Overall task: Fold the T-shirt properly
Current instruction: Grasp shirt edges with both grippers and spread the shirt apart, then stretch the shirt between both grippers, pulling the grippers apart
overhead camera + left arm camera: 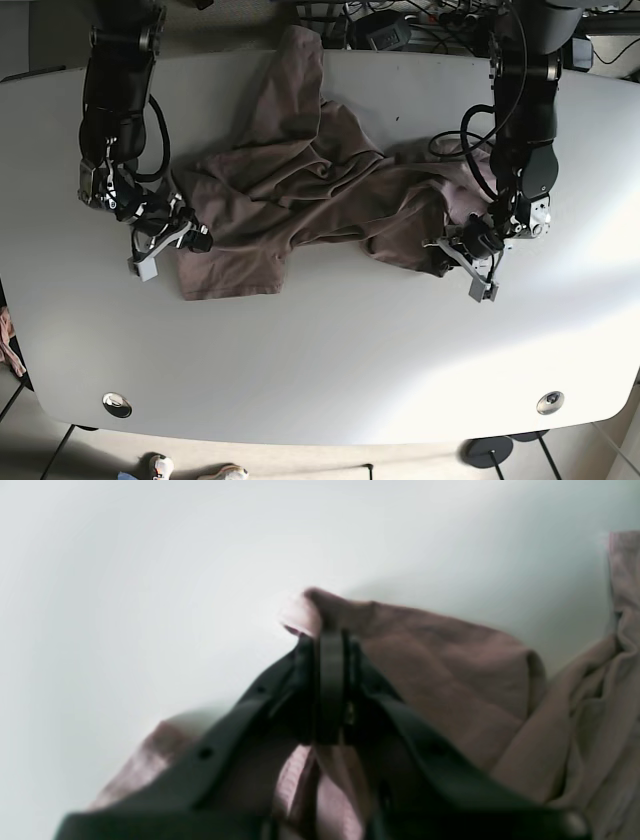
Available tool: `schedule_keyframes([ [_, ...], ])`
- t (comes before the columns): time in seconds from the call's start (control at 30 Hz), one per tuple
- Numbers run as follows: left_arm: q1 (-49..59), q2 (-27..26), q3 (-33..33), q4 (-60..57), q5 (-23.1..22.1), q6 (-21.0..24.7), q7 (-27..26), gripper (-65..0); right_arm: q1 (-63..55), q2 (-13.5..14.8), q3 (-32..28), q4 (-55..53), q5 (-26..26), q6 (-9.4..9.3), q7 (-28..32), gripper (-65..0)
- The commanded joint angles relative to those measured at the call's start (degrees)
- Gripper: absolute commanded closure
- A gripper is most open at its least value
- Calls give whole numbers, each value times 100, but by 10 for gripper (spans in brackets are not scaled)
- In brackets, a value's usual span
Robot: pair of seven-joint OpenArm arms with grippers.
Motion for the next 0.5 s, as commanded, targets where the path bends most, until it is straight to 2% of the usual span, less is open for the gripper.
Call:
schedule_keyframes([
  [0.03,6,6,-20,228,110,30,300,0,146,64,27,135,120,67,120,-22],
  [0.13,15,6,-231,940,92,21,503,0,146,90,27,513,120,75,120,-21],
  [0.2,24,6,-239,1731,83,-14,977,0,146,108,27,908,120,40,76,-21],
  [0.23,32,6,-319,2461,83,-155,1382,0,146,117,45,1295,129,31,23,-19],
  [0.33,59,24,-776,3472,83,-251,1874,0,129,99,475,2016,129,31,-381,-19],
  [0.43,-222,24,-1145,3893,83,-269,2164,0,155,169,669,2403,129,75,-601,-19],
  [0.5,-521,-3,-1303,3902,83,-269,2322,0,208,389,695,2535,129,75,-610,-19],
])
